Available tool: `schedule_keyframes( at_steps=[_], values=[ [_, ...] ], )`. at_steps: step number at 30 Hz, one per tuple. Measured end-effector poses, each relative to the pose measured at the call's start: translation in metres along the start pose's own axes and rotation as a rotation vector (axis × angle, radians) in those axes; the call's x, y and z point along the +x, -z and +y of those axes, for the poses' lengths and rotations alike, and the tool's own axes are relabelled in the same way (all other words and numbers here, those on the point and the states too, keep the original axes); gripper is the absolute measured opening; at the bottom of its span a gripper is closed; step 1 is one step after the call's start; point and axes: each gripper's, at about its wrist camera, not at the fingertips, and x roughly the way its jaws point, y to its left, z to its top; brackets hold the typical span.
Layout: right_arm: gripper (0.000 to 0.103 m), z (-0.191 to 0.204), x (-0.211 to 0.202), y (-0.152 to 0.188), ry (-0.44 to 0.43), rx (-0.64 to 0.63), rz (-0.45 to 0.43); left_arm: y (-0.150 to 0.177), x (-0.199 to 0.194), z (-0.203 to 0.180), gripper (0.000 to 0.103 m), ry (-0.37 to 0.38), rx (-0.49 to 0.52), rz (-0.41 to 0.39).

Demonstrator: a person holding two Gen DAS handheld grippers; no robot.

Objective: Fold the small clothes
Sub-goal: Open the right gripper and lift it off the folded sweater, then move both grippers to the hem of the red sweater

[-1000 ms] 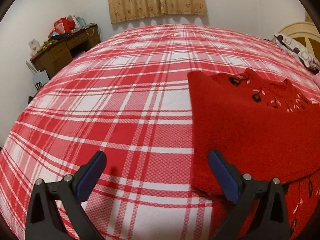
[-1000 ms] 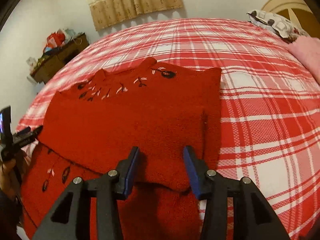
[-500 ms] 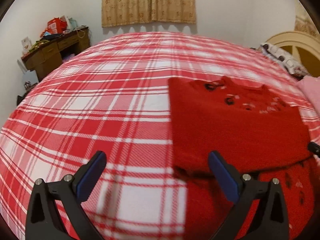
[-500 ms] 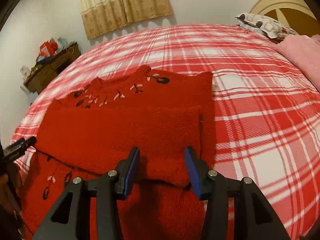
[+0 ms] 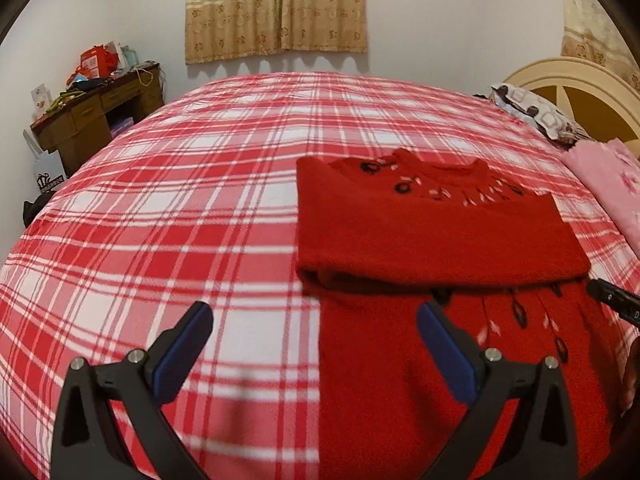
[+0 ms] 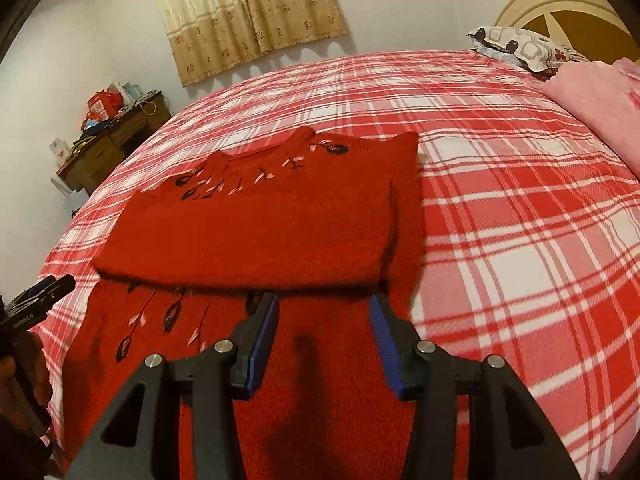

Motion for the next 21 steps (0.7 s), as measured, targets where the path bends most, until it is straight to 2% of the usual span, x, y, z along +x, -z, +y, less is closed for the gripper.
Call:
schedule_keyframes(
  at_steps=[8, 15, 21],
  values=[
    [0.05, 0.019, -0.02, 0.027, -0.052, -0.012, 0.011, 0.024, -0.019, -0.006, 0.103, 0.021, 0.025, 0.014],
    [0.051, 0.033, -0.028, 0.061, -0.079, -0.013, 0.075, 0.048, -0.033, -0.007, 0.103, 0.05, 0.039, 0.046],
    [0.052, 0.039, -0.042, 0.082, -0.068, -0.026, 0.074, 0.071, -0.042, -0.002, 0.103, 0.058, 0.024, 0.09]
  ],
)
